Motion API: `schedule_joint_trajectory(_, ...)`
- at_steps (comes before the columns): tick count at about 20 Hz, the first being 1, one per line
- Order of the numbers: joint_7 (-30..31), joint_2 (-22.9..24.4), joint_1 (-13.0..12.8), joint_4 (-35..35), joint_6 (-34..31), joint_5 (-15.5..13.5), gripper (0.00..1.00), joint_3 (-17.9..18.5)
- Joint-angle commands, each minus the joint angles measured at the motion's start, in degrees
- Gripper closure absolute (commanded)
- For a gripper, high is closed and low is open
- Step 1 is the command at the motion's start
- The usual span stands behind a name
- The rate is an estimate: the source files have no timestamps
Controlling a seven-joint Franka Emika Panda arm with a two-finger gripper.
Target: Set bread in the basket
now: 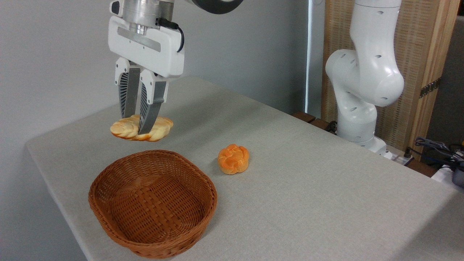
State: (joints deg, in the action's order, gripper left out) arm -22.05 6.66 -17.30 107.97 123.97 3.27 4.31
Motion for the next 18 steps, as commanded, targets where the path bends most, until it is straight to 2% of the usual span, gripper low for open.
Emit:
schedule_joint_trajectory(1,0.61,-0.94,-0.37,-0.83,0.74,-0.71,0.0,0.61)
schedule_joint_trajectory(18,0.96,-0.33,-0.37,-1.8,0.48,-0.8,0.0,0.61)
